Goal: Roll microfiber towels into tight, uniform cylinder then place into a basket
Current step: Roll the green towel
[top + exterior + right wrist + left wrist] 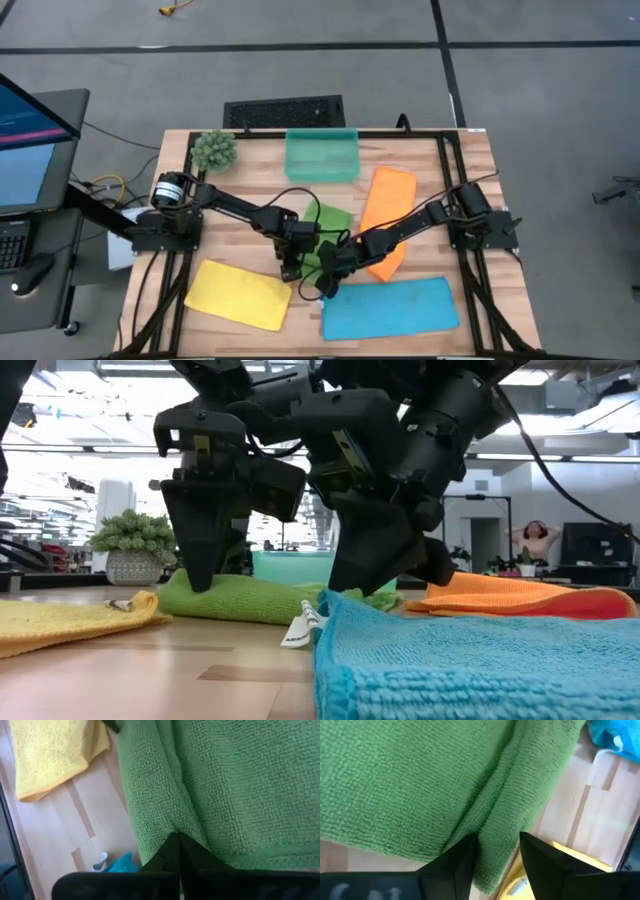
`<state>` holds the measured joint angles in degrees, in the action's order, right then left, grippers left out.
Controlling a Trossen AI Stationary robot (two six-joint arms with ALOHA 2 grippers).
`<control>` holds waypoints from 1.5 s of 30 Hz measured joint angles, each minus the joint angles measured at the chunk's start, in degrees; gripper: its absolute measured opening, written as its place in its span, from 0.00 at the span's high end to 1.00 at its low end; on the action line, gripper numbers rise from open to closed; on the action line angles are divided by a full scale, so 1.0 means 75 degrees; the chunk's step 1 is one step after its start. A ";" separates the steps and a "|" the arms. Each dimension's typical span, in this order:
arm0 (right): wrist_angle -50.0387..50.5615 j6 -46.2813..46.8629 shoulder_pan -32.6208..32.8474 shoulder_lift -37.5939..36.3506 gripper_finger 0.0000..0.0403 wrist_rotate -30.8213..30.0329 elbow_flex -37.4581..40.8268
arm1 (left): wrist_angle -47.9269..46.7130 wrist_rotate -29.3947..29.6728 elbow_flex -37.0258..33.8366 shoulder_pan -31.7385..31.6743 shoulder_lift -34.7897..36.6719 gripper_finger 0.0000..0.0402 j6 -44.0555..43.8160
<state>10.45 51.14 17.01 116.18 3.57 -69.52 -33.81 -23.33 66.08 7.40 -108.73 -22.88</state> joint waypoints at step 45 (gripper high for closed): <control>0.0132 0.0328 -0.0035 0.0006 0.97 0.0294 0.0006 | 0.1412 0.1538 -0.1498 0.0812 0.1735 0.61 0.3982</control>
<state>11.44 53.60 16.75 116.22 5.78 -69.47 -23.22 -11.79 54.85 13.50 -95.72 6.99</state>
